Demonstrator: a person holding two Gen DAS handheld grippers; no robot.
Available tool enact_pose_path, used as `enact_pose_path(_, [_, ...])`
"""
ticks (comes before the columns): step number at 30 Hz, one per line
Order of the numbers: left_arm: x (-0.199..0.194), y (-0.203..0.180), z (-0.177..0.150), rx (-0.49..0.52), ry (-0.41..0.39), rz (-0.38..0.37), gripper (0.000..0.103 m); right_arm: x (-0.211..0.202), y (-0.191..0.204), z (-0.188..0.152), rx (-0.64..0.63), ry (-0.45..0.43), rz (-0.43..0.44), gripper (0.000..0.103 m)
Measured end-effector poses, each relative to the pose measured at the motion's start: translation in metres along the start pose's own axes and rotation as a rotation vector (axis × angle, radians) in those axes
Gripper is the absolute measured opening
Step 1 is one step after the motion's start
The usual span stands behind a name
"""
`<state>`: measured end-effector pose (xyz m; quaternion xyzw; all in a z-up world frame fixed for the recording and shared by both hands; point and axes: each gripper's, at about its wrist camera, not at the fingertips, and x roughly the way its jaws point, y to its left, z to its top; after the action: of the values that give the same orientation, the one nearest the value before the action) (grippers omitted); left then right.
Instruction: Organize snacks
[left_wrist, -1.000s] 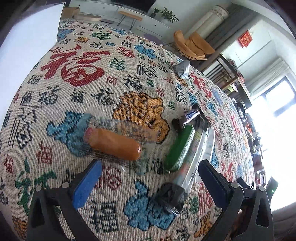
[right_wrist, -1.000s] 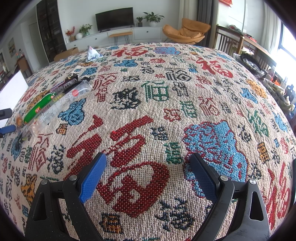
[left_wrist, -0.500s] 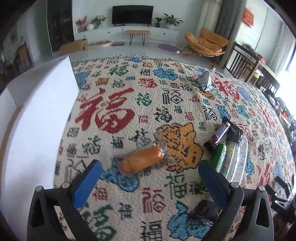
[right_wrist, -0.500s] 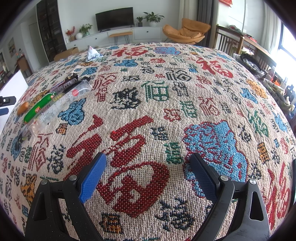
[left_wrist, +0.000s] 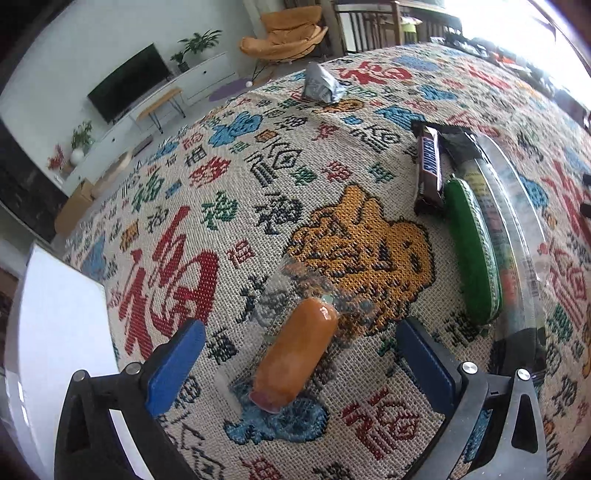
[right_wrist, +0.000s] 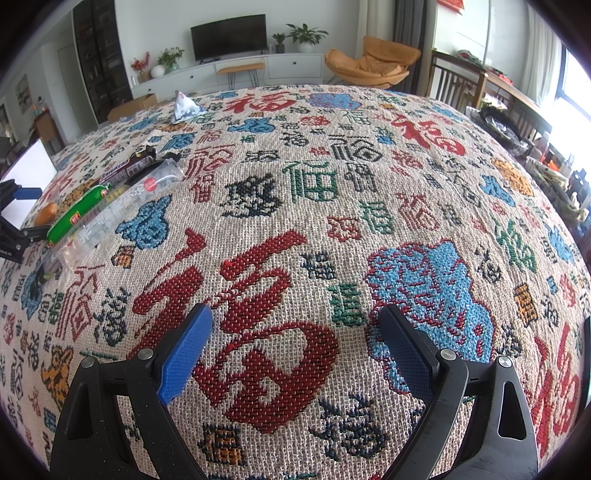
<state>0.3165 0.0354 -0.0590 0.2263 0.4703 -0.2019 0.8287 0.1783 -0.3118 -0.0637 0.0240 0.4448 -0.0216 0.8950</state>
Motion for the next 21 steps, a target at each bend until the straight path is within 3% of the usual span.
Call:
enact_pose_path(3, [0.002, 0.012, -0.006, -0.166, 0.024, -0.051, 0.099, 0.0, 0.0, 0.0, 0.0, 0.0, 0.0, 0.094])
enact_pose_path(5, [-0.007, 0.004, -0.012, -0.185, -0.013, -0.094, 0.073, 0.0, 0.0, 0.0, 0.0, 0.0, 0.0, 0.094])
enact_pose_path(6, [-0.013, -0.001, -0.015, -0.178, -0.029, -0.088, 0.053, 0.0, 0.0, 0.0, 0.0, 0.0, 0.0, 0.094])
enact_pose_path(7, [-0.016, -0.006, -0.017, -0.175, -0.027, -0.074, 0.041, 0.0, 0.0, 0.0, 0.0, 0.0, 0.0, 0.094])
enact_pose_path(9, [-0.023, -0.011, -0.021, -0.2, -0.04, -0.06, 0.032, 0.0, 0.0, 0.0, 0.0, 0.0, 0.0, 0.094])
enact_pose_path(16, [-0.077, -0.024, -0.054, -0.438, -0.087, 0.014, 0.028, 0.0, 0.0, 0.0, 0.0, 0.0, 0.0, 0.094])
enact_pose_path(18, [-0.095, -0.031, -0.073, -0.497, -0.103, -0.039, 0.027, 0.0, 0.0, 0.0, 0.0, 0.0, 0.001, 0.094])
enact_pose_path(21, [-0.11, -0.04, -0.103, -0.544, -0.14, -0.053, 0.027, 0.0, 0.0, 0.0, -0.001, 0.0, 0.0, 0.094])
